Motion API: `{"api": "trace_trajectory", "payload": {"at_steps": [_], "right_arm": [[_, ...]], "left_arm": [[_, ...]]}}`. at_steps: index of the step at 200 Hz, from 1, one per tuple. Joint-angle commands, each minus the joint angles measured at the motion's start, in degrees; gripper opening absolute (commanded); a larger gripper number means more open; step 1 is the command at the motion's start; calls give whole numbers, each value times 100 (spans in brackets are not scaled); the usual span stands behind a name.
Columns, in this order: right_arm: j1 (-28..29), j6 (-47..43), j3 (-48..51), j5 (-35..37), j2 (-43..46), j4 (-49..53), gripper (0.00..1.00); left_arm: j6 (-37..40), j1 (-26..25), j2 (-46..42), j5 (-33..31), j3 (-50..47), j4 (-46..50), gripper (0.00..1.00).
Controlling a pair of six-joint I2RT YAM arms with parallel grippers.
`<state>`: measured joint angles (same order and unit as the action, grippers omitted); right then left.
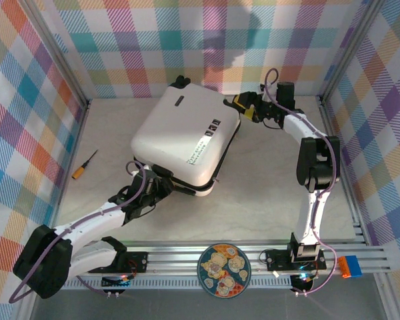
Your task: Pack the luggage
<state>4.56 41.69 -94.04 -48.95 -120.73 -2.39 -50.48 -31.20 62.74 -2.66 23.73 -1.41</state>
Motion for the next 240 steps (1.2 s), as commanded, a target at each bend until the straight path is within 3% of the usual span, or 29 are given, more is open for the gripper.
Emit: {"api": "trace_trajectory", "payload": {"at_steps": [1, 46, 66, 88, 127, 162, 192, 240], "right_arm": [[-1, 56, 125, -330, 6, -323, 84], [0, 171, 301, -396, 18, -552, 84], [-3, 228, 300, -393, -9, -599, 80], [-8, 392, 528, -323, 86, -869, 73], [-50, 500, 1413, 95, 616, -1407, 61], [-46, 706, 2402, 339, 1149, -2085, 53], [25, 817, 3372, 574, 1712, -2596, 49], [289, 596, 4766, 1215, 2881, -2610, 46]], "left_arm": [[-6, -9, 335, -646, -1, 178, 41], [32, -9, 1145, -543, 144, -249, 20], [269, -4, 1325, -622, 321, -112, 7], [698, 16, 1393, -771, 572, 122, 0], [1511, 184, 1652, -685, 1069, 333, 0], [1920, 641, 1788, 11, 1001, -164, 0], [2069, 892, 1964, -71, 1291, 49, 0], [2068, 1486, 2353, 26, 1843, 128, 39]]}}
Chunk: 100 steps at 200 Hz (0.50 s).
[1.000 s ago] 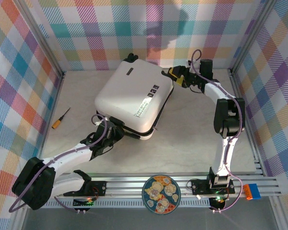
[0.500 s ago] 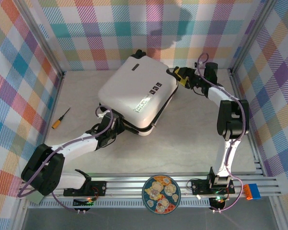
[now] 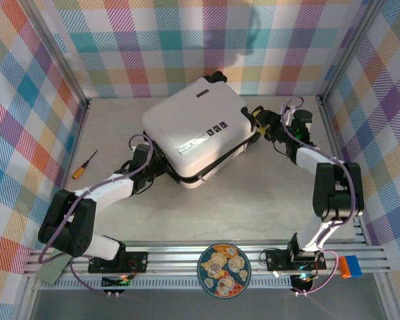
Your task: Pack the luggage
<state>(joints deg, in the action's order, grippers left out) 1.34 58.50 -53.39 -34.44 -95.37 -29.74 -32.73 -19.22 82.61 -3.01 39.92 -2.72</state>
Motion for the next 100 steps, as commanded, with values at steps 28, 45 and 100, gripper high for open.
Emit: {"api": "trace_trajectory", "payload": {"at_steps": [28, 45, 100], "right_arm": [[1126, -1038, 1471, 353, 1030, 72, 45], [1507, -937, 1984, 950, 1599, 56, 45], [2581, -1207, 2623, 2704, 3481, 1044, 54]], "left_arm": [[392, 698, 620, 46, 696, 456, 52], [465, 919, 801, 21, 1052, 617, 54], [693, 1175, 694, 57, 1856, 1206, 54]]}}
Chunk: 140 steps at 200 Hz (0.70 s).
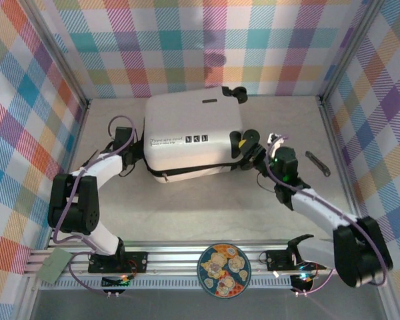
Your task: Pack the luggage
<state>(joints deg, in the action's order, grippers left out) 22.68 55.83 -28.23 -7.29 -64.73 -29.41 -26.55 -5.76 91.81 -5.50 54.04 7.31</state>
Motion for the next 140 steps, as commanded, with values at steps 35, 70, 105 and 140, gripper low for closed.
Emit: {"api": "trace_trajectory", "payload": {"at_steps": [35, 70, 105, 140], "right_arm": [[397, -1583, -341, 283, 442, 1438, 61], [193, -1945, -913, -108, -159, 1191, 61], [158, -2164, -1423, -509, -602, 1024, 58], [153, -2285, -1501, -724, -860, 719, 62]], "left_arm": [[172, -173, -875, 279, 700, 754, 57], [323, -208, -1617, 343, 896, 1342, 58], [515, -322, -2197, 673, 1071, 1683, 61], [743, -628, -2504, 932, 1273, 1963, 63]]}}
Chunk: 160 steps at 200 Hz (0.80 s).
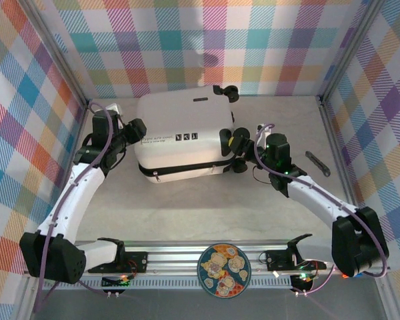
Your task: Pack the luggage
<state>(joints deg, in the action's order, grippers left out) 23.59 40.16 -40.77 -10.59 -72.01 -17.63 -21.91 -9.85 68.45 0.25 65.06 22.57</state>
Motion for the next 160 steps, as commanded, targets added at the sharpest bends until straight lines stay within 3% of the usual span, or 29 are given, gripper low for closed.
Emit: {"api": "trace_trajectory", "payload": {"at_steps": [1, 55, 107, 160], "right_arm": [[59, -715, -247, -401, -144, -460, 62], [10, -859, -88, -1435, -744, -1667, 72], [-309, -1009, -166, -1284, -9, -190, 93], [-918, -779, 203, -1341, 1135, 1008, 97]], "left_arm": [[286, -232, -179, 368, 173, 439, 63], [588, -1115, 37, 764, 496, 473, 65], [1210, -2045, 852, 662, 1563, 763, 67], [2639, -2736, 1982, 804, 2716, 1051, 74]]}}
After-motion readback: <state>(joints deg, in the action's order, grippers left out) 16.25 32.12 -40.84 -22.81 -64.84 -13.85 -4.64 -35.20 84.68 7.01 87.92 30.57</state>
